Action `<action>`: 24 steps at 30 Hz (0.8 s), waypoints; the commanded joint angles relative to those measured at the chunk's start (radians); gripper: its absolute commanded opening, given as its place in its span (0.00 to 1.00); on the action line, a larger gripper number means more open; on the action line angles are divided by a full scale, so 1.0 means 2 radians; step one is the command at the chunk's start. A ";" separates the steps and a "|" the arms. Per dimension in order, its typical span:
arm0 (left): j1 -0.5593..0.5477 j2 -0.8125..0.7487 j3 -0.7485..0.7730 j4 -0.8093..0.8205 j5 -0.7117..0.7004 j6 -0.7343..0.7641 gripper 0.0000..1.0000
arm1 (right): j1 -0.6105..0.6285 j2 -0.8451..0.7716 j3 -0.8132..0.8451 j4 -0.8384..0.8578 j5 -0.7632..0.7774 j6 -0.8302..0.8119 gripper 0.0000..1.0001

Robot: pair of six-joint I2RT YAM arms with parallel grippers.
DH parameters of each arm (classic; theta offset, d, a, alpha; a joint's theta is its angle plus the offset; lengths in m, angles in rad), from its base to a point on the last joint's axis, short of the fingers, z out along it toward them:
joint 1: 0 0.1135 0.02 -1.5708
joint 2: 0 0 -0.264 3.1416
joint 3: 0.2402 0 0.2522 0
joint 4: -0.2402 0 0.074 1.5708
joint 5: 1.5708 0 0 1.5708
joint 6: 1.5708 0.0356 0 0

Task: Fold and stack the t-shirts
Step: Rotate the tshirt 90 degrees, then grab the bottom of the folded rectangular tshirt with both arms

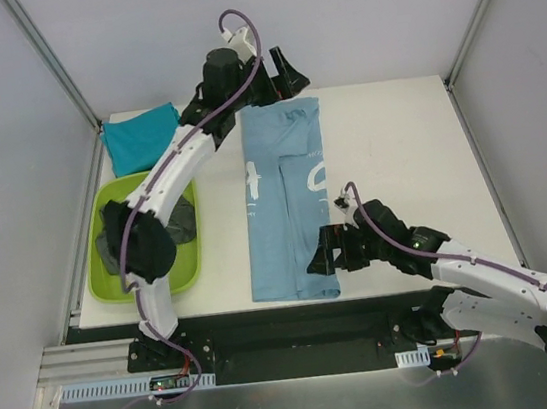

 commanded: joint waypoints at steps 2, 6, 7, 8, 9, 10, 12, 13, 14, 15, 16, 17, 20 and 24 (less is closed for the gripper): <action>-0.011 -0.174 -0.177 -0.082 -0.059 0.077 0.99 | 0.040 -0.008 -0.003 0.057 -0.062 -0.040 0.96; -0.019 -0.293 -0.329 -0.081 -0.108 0.051 0.99 | 0.060 0.012 -0.002 0.066 -0.052 -0.045 0.96; -0.026 -0.318 -0.360 -0.081 -0.124 0.046 0.99 | 0.061 0.021 -0.004 0.071 -0.052 -0.044 0.96; -0.033 -0.341 -0.386 -0.081 -0.135 0.039 0.99 | 0.061 0.033 -0.007 0.082 -0.056 -0.045 0.96; -0.040 -0.356 -0.411 -0.081 -0.138 0.037 0.99 | 0.061 0.044 -0.011 0.095 -0.058 -0.045 0.96; -0.049 -0.372 -0.434 -0.081 -0.136 0.038 0.99 | 0.062 0.055 -0.015 0.109 -0.062 -0.047 0.96; -0.060 -0.400 -0.473 -0.081 -0.135 0.031 0.99 | 0.062 0.079 -0.023 0.142 -0.070 -0.045 0.96; -0.066 -0.414 -0.491 -0.081 -0.135 0.023 0.99 | 0.062 0.097 -0.025 0.153 -0.075 -0.047 0.96; -0.070 -0.422 -0.510 -0.082 -0.133 0.019 0.99 | 0.062 0.110 -0.028 0.165 -0.082 -0.045 0.96; -0.072 -0.431 -0.529 -0.082 -0.129 0.014 0.99 | 0.062 0.121 -0.033 0.179 -0.087 -0.039 0.96; -0.074 -0.438 -0.545 -0.084 -0.124 0.004 0.99 | 0.062 0.133 -0.042 0.202 -0.096 -0.031 0.96; -0.074 -0.444 -0.564 -0.083 -0.119 -0.003 0.99 | 0.062 0.143 -0.057 0.227 -0.105 -0.022 0.96; -0.074 -0.454 -0.600 -0.085 -0.099 -0.021 0.99 | 0.062 0.173 -0.091 0.295 -0.126 0.008 0.96; -0.075 -0.459 -0.631 -0.102 -0.084 -0.029 0.99 | 0.062 0.218 -0.109 0.353 -0.138 0.031 0.97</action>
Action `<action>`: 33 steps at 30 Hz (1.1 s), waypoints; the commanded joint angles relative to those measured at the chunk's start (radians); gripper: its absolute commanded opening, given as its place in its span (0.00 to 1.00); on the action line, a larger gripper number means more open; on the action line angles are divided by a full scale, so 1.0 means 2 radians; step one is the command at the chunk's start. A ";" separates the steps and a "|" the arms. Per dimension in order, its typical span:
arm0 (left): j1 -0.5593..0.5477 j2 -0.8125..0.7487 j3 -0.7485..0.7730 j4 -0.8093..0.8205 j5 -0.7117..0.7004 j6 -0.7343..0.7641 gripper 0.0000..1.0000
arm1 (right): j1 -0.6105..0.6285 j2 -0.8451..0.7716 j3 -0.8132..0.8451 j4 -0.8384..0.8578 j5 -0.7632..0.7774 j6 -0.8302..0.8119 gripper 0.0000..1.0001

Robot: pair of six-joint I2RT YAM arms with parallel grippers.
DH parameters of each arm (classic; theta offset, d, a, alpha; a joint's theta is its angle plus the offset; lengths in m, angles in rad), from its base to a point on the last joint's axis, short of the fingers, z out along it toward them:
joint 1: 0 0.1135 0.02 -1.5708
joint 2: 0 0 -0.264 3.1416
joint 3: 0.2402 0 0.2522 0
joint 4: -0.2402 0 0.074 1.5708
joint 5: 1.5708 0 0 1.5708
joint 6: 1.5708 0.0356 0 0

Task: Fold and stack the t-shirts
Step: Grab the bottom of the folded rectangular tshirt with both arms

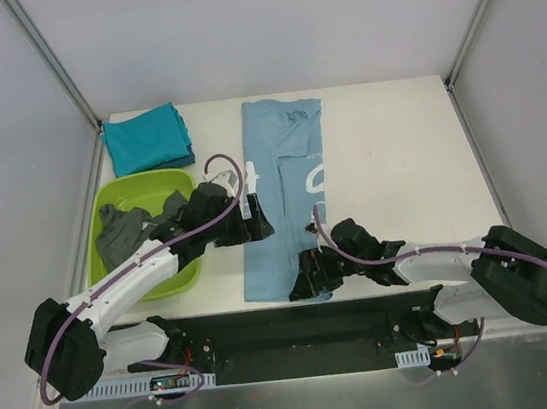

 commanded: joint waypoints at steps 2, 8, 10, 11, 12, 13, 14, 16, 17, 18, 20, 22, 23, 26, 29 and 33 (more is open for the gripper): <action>-0.001 -0.018 -0.033 -0.020 0.022 -0.027 0.99 | 0.004 0.052 -0.020 0.080 -0.027 0.030 0.97; -0.014 -0.039 -0.060 -0.053 0.041 -0.037 0.99 | 0.004 -0.036 0.005 0.000 -0.019 -0.027 0.97; -0.021 -0.054 -0.071 -0.065 0.043 -0.045 0.99 | 0.008 -0.085 0.023 -0.067 -0.011 -0.067 0.97; -0.024 -0.063 -0.076 -0.072 0.039 -0.048 0.99 | 0.010 -0.106 0.033 -0.096 -0.007 -0.086 0.97; -0.026 -0.070 -0.081 -0.079 0.035 -0.052 0.99 | 0.013 -0.123 0.043 -0.124 -0.001 -0.108 0.98; -0.027 -0.074 -0.085 -0.091 0.034 -0.056 0.99 | 0.017 -0.139 0.050 -0.155 0.001 -0.135 0.99; -0.028 -0.078 -0.089 -0.103 0.031 -0.059 0.99 | 0.025 -0.150 0.058 -0.185 0.006 -0.157 0.99; -0.030 -0.081 -0.093 -0.128 0.027 -0.068 0.99 | 0.038 -0.163 0.073 -0.239 0.027 -0.194 0.99; -0.032 -0.081 -0.095 -0.141 0.026 -0.072 0.99 | 0.049 -0.166 0.081 -0.261 0.048 -0.208 0.99; -0.034 -0.080 -0.099 -0.147 0.027 -0.078 0.99 | 0.060 -0.166 0.089 -0.287 0.073 -0.220 0.97; -0.039 -0.075 -0.110 -0.148 0.031 -0.088 0.99 | 0.080 -0.159 0.105 -0.320 0.125 -0.243 0.95; -0.041 -0.065 -0.118 -0.148 0.038 -0.097 0.94 | 0.099 -0.144 0.119 -0.334 0.155 -0.260 0.93; -0.043 -0.058 -0.120 -0.148 0.039 -0.098 0.90 | 0.106 -0.134 0.123 -0.337 0.162 -0.266 0.91; -0.047 -0.042 -0.123 -0.148 0.025 -0.110 0.82 | 0.126 -0.098 0.137 -0.337 0.192 -0.283 0.85; -0.051 -0.020 -0.121 -0.149 0.024 -0.114 0.74 | 0.148 -0.064 0.153 -0.346 0.220 -0.293 0.80; -0.058 0.004 -0.118 -0.148 0.026 -0.114 0.65 | 0.161 -0.025 0.165 -0.348 0.253 -0.301 0.76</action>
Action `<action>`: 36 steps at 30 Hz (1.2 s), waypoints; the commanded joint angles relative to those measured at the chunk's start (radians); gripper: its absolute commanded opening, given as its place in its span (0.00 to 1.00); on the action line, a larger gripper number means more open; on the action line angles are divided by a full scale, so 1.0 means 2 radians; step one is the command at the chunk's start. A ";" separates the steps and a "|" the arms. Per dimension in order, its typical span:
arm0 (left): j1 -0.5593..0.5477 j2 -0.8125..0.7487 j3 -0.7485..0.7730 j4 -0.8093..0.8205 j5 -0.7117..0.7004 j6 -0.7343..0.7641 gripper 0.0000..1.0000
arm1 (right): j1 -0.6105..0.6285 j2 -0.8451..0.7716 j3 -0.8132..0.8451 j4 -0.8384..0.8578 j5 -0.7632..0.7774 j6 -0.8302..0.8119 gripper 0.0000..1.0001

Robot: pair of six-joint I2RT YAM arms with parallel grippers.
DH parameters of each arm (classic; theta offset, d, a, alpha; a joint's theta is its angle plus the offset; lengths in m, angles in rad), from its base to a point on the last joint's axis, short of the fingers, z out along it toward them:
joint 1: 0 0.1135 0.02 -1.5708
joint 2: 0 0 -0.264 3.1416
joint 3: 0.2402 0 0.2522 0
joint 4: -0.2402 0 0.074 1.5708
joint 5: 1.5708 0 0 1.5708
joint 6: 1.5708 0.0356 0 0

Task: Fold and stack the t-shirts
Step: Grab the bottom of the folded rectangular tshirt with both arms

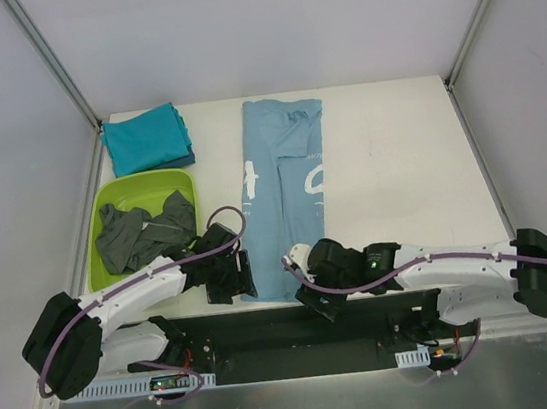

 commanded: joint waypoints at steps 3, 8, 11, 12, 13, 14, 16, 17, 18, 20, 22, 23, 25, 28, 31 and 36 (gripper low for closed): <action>-0.009 0.029 0.004 -0.011 -0.011 -0.012 0.62 | 0.016 0.050 0.036 -0.017 0.071 -0.026 0.73; -0.014 0.057 0.011 -0.011 -0.009 -0.014 0.53 | 0.020 0.077 0.036 -0.009 0.072 -0.020 0.68; -0.014 0.076 0.016 -0.010 -0.008 -0.016 0.48 | 0.023 0.091 0.041 -0.015 0.083 -0.009 0.63; -0.014 0.081 0.016 -0.010 -0.007 -0.017 0.46 | 0.024 0.095 0.041 -0.015 0.090 -0.006 0.61; -0.015 0.084 0.016 -0.009 -0.007 -0.019 0.45 | 0.025 0.101 0.042 -0.015 0.093 0.000 0.59; -0.015 0.085 0.016 -0.008 -0.008 -0.022 0.43 | 0.027 0.107 0.044 -0.017 0.100 0.007 0.58; -0.015 0.086 0.014 -0.007 -0.007 -0.027 0.41 | 0.033 0.119 0.049 -0.027 0.127 0.021 0.51; -0.016 0.085 0.012 -0.005 -0.006 -0.030 0.38 | 0.036 0.122 0.054 -0.032 0.139 0.026 0.48; -0.015 0.084 0.010 -0.003 -0.003 -0.032 0.37 | 0.039 0.128 0.058 -0.041 0.151 0.034 0.45; -0.017 0.081 0.008 0.000 -0.005 -0.036 0.34 | 0.046 0.135 0.062 -0.048 0.167 0.040 0.40; -0.016 0.079 0.006 0.005 -0.005 -0.039 0.30 | 0.051 0.138 0.063 -0.048 0.177 0.057 0.36; -0.016 0.081 0.006 0.006 -0.005 -0.039 0.28 | 0.053 0.141 0.063 -0.047 0.182 0.063 0.34; -0.016 0.085 0.006 0.009 -0.003 -0.044 0.22 | 0.056 0.141 0.062 -0.047 0.188 0.070 0.30; -0.016 0.080 0.002 0.019 -0.002 -0.050 0.10 | 0.061 0.138 0.061 -0.045 0.190 0.077 0.20; -0.017 0.065 -0.001 0.020 -0.014 -0.059 0.00 | 0.066 0.132 0.060 -0.045 0.192 0.077 0.14; -0.017 0.019 -0.024 0.024 -0.020 -0.065 0.00 | 0.073 0.123 0.055 -0.046 0.188 0.081 0.06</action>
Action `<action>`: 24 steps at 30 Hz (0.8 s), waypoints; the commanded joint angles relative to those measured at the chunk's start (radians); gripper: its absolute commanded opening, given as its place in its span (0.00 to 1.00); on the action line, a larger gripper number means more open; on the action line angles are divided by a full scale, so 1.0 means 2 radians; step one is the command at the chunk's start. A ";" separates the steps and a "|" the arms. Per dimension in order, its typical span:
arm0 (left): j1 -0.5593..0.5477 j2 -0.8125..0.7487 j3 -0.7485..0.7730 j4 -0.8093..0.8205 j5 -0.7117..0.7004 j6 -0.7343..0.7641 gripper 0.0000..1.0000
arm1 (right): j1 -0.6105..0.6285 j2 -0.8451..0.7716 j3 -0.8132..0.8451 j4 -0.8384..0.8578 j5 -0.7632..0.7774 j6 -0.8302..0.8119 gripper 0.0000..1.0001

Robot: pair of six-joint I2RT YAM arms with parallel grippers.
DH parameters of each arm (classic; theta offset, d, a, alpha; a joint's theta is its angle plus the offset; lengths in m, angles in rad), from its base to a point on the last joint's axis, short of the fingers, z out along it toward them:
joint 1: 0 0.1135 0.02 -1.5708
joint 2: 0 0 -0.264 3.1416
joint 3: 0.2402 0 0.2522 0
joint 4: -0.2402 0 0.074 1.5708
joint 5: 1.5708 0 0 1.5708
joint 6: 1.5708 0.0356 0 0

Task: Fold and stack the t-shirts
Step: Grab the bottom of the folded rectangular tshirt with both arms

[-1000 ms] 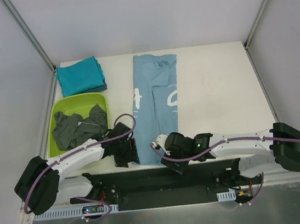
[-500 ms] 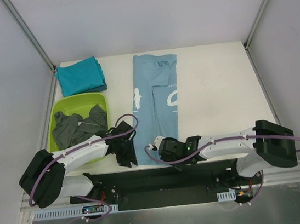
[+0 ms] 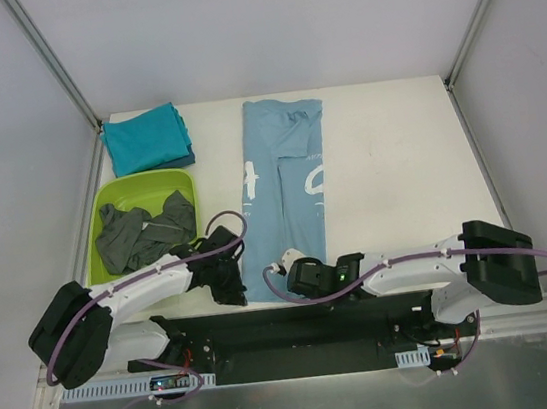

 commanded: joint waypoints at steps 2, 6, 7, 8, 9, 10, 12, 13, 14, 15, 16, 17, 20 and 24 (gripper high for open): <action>-0.008 -0.060 -0.036 0.020 -0.022 -0.018 0.00 | 0.010 -0.025 0.001 -0.012 0.000 0.015 0.05; -0.009 -0.112 -0.051 0.024 -0.015 -0.019 0.00 | 0.011 -0.042 -0.007 -0.012 -0.006 0.017 0.02; -0.008 -0.122 -0.054 0.024 -0.015 -0.018 0.00 | 0.012 -0.048 -0.008 -0.007 -0.010 0.016 0.01; -0.009 -0.132 -0.057 0.024 -0.013 -0.018 0.00 | 0.014 -0.054 -0.011 -0.002 -0.017 0.013 0.01; -0.009 -0.140 -0.059 0.025 -0.007 -0.018 0.00 | 0.015 -0.061 -0.014 0.000 -0.027 0.013 0.01; -0.010 -0.147 -0.061 0.025 -0.001 -0.018 0.00 | 0.015 -0.069 -0.017 0.002 -0.031 0.011 0.01; -0.010 -0.167 -0.063 0.026 0.001 -0.018 0.00 | 0.016 -0.084 -0.019 0.000 -0.028 0.015 0.01; -0.010 -0.173 -0.061 0.028 -0.004 -0.015 0.00 | 0.015 -0.091 -0.018 -0.003 -0.020 0.014 0.01; -0.010 -0.178 -0.055 0.031 -0.011 -0.012 0.00 | 0.015 -0.097 -0.015 -0.005 -0.011 0.013 0.01; -0.009 -0.181 -0.046 0.034 -0.017 -0.008 0.00 | 0.014 -0.103 -0.011 -0.006 -0.004 0.009 0.00; -0.010 -0.181 -0.035 0.037 -0.021 -0.002 0.00 | 0.011 -0.107 -0.005 -0.009 0.004 0.005 0.01; -0.010 -0.179 -0.024 0.038 -0.027 0.003 0.00 | 0.006 -0.110 0.002 -0.012 0.010 0.001 0.01; -0.010 -0.157 0.014 0.046 -0.073 0.022 0.00 | -0.019 -0.112 0.024 -0.020 0.034 -0.013 0.00; -0.007 -0.106 0.082 0.061 -0.152 0.057 0.00 | -0.078 -0.103 0.059 -0.009 0.039 -0.056 0.01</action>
